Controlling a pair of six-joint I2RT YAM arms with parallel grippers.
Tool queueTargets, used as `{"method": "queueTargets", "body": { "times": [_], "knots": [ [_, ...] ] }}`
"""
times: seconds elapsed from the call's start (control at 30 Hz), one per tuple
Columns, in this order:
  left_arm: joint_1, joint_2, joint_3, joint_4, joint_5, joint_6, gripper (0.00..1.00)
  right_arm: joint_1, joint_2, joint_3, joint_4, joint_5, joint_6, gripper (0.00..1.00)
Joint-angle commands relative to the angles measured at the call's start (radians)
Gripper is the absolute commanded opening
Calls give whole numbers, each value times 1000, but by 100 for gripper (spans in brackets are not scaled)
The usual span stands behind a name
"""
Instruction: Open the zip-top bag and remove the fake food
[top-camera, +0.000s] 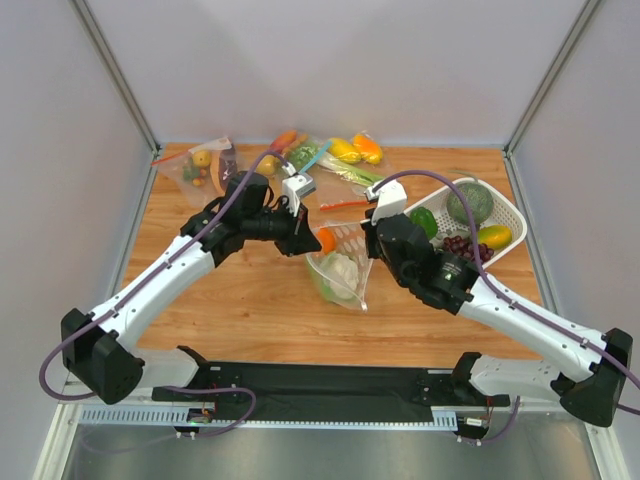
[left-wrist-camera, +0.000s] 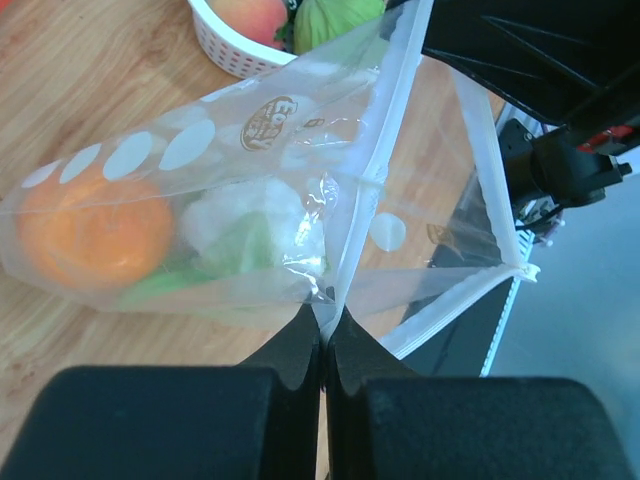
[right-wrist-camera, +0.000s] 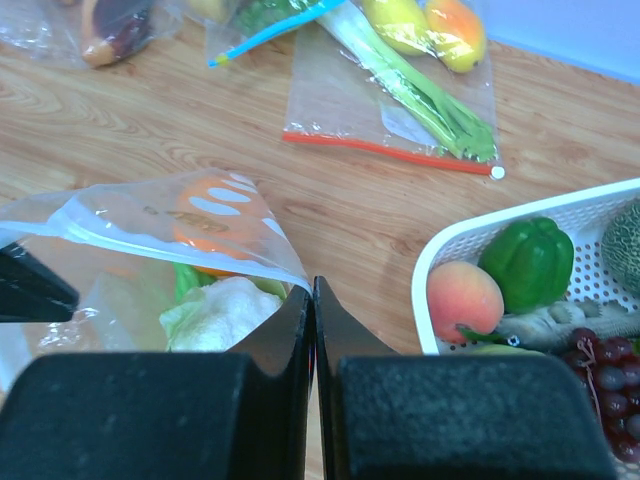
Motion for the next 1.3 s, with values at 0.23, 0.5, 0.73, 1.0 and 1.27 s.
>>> {"method": "queueTargets", "body": {
  "times": [0.23, 0.5, 0.73, 1.0, 1.27],
  "knots": [
    [24, 26, 54, -116, 78, 64, 1, -109, -83, -97, -68, 95, 69, 0],
    [24, 40, 22, -39, 159, -3, 0, -109, -103, -93, -91, -29, 88, 2],
    [24, 51, 6, -9, 158, -40, 0, -83, -169, -42, -111, -139, 89, 46],
    [24, 54, 3, -4, 150, -46, 0, 1, -250, 4, -28, -280, 89, 53],
    [24, 55, 5, -2, 152, -46, 0, 57, -129, 28, 77, -471, 158, 53]
  ]
}}
